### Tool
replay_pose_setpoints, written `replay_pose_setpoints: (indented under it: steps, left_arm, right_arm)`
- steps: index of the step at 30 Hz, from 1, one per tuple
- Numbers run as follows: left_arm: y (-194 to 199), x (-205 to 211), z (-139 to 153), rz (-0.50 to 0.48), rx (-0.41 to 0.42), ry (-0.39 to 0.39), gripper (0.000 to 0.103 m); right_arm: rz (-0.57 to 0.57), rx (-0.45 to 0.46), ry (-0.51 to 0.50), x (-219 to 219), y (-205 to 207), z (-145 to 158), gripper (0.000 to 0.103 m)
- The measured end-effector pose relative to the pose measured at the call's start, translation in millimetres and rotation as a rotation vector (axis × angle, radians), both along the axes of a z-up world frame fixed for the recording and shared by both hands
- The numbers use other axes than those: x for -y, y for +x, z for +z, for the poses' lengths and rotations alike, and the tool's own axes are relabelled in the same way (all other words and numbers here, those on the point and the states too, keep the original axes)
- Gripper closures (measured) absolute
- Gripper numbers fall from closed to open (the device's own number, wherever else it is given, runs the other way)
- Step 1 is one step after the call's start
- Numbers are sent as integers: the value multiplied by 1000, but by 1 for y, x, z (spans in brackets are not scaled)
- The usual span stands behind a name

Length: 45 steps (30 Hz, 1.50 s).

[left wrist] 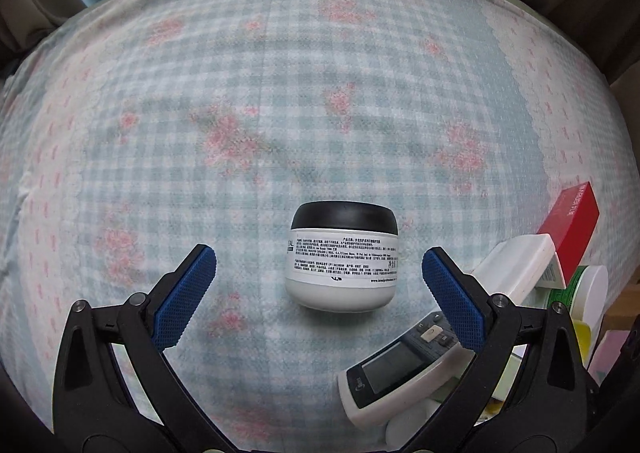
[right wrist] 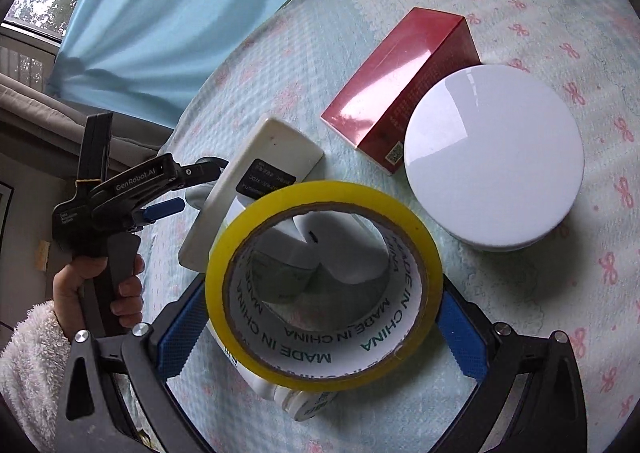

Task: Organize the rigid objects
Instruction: 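Grasp the black-lidded cream jar with the left tool while the right tool grasps the yellow tape roll, then carry the cream jar with the left tool while the right tool carries the tape roll to the box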

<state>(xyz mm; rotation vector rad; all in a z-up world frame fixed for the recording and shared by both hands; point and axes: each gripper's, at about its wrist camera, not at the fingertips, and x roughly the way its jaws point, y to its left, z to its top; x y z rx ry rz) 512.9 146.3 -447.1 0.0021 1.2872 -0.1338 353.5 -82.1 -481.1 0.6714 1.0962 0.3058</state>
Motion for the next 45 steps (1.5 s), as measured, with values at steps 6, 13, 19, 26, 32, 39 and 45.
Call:
replay_pose_setpoints:
  steps: [6,13,19,26,32,39,45]
  left_arm:
    - [10,1,-11,12,-26,-2,17]
    - [15,24,-22,-30,-62,28,50]
    - [10,30,-18,-51,-34,41,50]
    - [-11,25,17,-56,27,32,50]
    - [-41,28,70,-85,101,31,50]
    - [-96,31,145,-111,176,12,50]
    - [-151,39,207,-142,212,-30,50]
  right_arm:
    - [-30,-15,4,4,5,1,5]
    - [-18,-38,-3,7,5,5,5]
    - [-12,-39,-19,1,11,8,5]
    - [-4,-5,-26,-4,4,26,5]
    - [18,43,-42,-5,-11,64,5]
    - [36,104,-78,1,-41,132,5]
    - [57,146,-143,9,-83,204,5]
